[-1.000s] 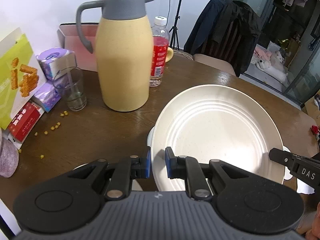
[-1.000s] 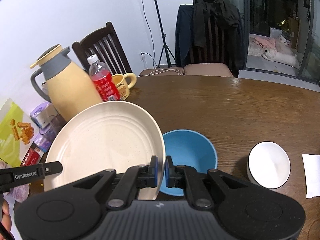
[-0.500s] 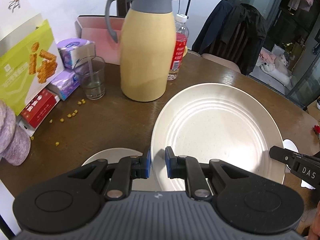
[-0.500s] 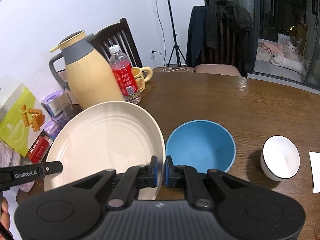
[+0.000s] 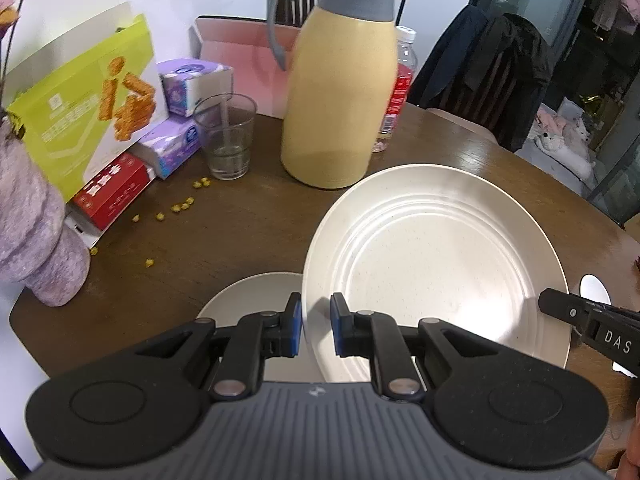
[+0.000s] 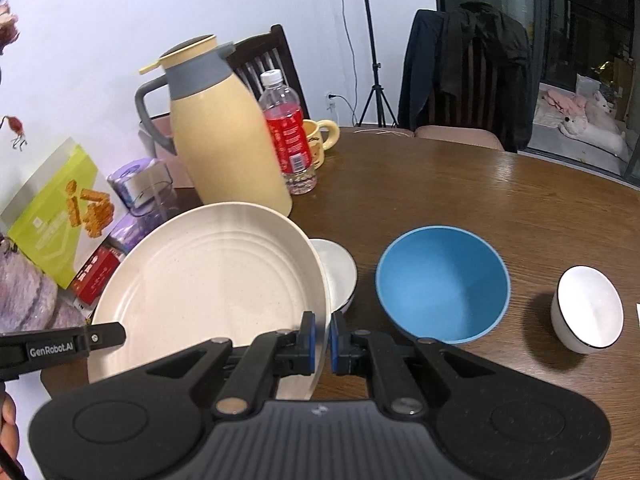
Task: Organize plates and bowls
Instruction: 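Move the held plate with both grippers over the stacked cream plates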
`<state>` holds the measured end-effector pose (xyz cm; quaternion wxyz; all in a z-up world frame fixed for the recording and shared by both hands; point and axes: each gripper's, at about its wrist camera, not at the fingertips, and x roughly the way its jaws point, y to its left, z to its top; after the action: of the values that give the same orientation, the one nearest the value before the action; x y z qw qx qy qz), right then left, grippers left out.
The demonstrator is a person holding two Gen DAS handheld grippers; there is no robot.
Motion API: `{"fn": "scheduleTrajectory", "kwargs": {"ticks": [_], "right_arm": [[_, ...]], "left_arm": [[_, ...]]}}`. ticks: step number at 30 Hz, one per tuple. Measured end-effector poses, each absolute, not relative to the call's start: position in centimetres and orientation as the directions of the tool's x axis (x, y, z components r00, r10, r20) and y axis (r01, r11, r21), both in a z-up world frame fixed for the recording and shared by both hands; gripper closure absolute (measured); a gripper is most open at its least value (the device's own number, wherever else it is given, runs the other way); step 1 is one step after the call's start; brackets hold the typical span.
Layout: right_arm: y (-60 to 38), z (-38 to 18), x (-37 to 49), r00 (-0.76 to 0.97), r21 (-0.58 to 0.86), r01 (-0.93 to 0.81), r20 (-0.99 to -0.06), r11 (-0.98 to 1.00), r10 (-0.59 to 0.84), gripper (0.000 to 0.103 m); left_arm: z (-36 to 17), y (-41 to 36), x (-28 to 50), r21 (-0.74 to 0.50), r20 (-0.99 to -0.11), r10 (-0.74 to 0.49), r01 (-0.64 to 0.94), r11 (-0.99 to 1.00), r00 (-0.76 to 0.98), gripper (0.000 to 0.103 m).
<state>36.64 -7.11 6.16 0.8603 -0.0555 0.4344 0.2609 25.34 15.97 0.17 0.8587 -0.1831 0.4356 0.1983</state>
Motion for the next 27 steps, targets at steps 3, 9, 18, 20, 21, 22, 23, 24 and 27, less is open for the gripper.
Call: {"fn": "scheduleTrajectory", "kwargs": {"ticks": [3, 9, 18, 20, 21, 22, 23, 24, 27], "right_arm": [[-6.5, 5.9, 36.3, 0.478, 0.131, -0.509, -0.779, 0.850, 0.407, 0.096], [-5.3, 5.4, 35.5, 0.462, 0.131, -0.536, -0.782, 0.834, 0.419, 0.096], [-3.6, 4.6, 34.7, 0.439, 0.126, -0.564, -0.791, 0.816, 0.425, 0.096], [-3.3, 4.4, 34.6, 0.435, 0.125, -0.569, -0.793, 0.813, 0.426, 0.096], [-3.2, 4.3, 34.5, 0.433, 0.124, -0.572, -0.794, 0.811, 0.427, 0.096], [-3.0, 4.2, 34.4, 0.431, 0.124, -0.575, -0.795, 0.809, 0.428, 0.096], [-2.9, 4.1, 34.3, 0.429, 0.124, -0.577, -0.795, 0.807, 0.429, 0.096], [-2.8, 4.0, 34.3, 0.426, 0.124, -0.580, -0.796, 0.805, 0.430, 0.096], [-2.4, 3.7, 34.0, 0.417, 0.127, -0.588, -0.798, 0.799, 0.434, 0.096]], "left_arm": [[0.0, 16.6, 24.7, -0.141, -0.823, 0.187, -0.511, 0.848, 0.537, 0.088], [-0.4, 17.7, 23.7, -0.144, -0.827, 0.194, -0.532, 0.835, 0.528, 0.088], [-1.3, 19.0, 22.5, -0.135, -0.835, 0.209, -0.559, 0.818, 0.509, 0.088], [-1.5, 19.2, 22.2, -0.134, -0.837, 0.211, -0.563, 0.815, 0.504, 0.088], [-1.6, 19.3, 22.1, -0.133, -0.838, 0.212, -0.565, 0.814, 0.503, 0.088], [-1.6, 19.3, 21.9, -0.133, -0.839, 0.213, -0.567, 0.813, 0.502, 0.088], [-1.7, 19.4, 21.8, -0.134, -0.839, 0.213, -0.570, 0.811, 0.501, 0.088], [-1.8, 19.6, 21.7, -0.134, -0.839, 0.214, -0.571, 0.810, 0.500, 0.088], [-2.2, 19.9, 21.2, -0.133, -0.841, 0.217, -0.579, 0.805, 0.495, 0.088]]}}
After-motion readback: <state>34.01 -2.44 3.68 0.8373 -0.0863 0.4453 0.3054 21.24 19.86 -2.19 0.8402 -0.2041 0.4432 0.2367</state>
